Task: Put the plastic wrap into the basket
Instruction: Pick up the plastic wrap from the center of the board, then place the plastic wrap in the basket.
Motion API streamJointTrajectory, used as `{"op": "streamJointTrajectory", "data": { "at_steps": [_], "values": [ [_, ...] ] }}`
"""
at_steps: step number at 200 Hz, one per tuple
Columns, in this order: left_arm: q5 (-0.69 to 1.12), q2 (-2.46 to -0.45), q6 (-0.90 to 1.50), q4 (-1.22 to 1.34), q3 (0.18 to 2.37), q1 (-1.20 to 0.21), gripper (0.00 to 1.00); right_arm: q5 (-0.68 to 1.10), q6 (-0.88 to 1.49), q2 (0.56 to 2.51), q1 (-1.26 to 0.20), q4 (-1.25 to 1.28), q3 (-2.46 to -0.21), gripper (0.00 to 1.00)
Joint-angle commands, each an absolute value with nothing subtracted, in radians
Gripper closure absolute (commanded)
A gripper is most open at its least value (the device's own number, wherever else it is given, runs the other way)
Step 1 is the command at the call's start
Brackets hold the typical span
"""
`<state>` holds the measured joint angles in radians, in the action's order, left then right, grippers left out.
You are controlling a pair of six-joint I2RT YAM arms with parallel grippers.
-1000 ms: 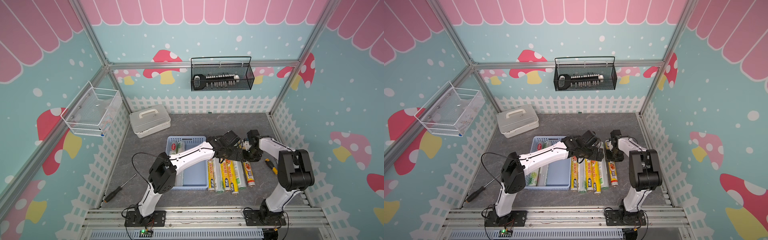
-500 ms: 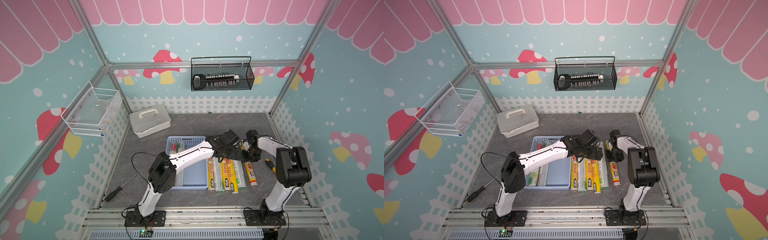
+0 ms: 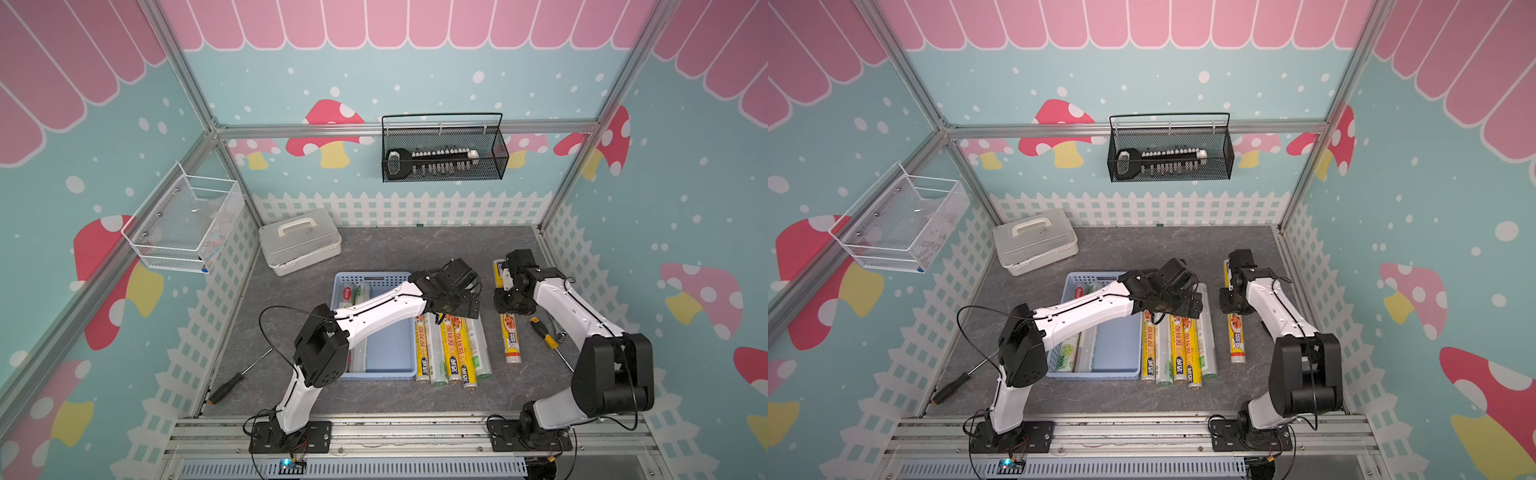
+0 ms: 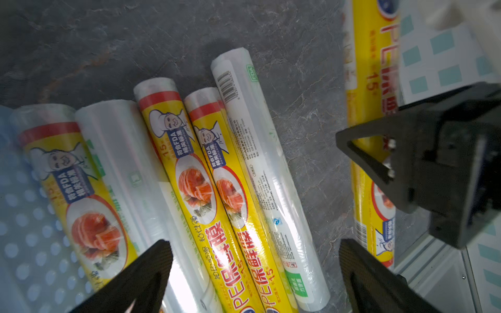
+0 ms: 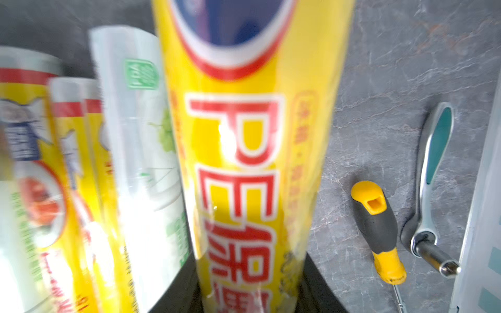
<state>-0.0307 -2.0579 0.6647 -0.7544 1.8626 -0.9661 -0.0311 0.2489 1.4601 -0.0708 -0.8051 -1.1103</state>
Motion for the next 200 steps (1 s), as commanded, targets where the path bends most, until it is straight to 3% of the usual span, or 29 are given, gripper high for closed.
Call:
{"op": "streamJointTrajectory", "data": {
  "at_steps": [1, 63, 111, 166, 200],
  "values": [
    [-0.117, -1.977, 0.646, -0.747, 1.827, -0.962, 0.01, 0.091, 0.298, 1.372, -0.067, -0.81, -1.1, 0.78],
    [-0.226, -1.823, 0.658, -0.607, 1.637, -0.962, 0.01, 0.434, 0.448, 1.223, -0.069, -0.707, -1.045, 0.79],
    [-0.405, -1.631, 0.679, -0.481, 1.428, -0.953, 0.01, 0.598, 0.605, 1.183, -0.1, -0.551, -0.977, 0.79],
    [-0.589, -1.417, 0.705, -0.254, 1.13, -0.946, 0.01, 0.645, 0.756, 1.252, -0.238, -0.354, -0.986, 0.79],
    [-0.558, -1.348, 0.653, -0.221, 1.034, -0.899, 0.01, 0.596, 0.806, 1.356, -0.382, -0.308, -1.052, 0.79]
  ]
}}
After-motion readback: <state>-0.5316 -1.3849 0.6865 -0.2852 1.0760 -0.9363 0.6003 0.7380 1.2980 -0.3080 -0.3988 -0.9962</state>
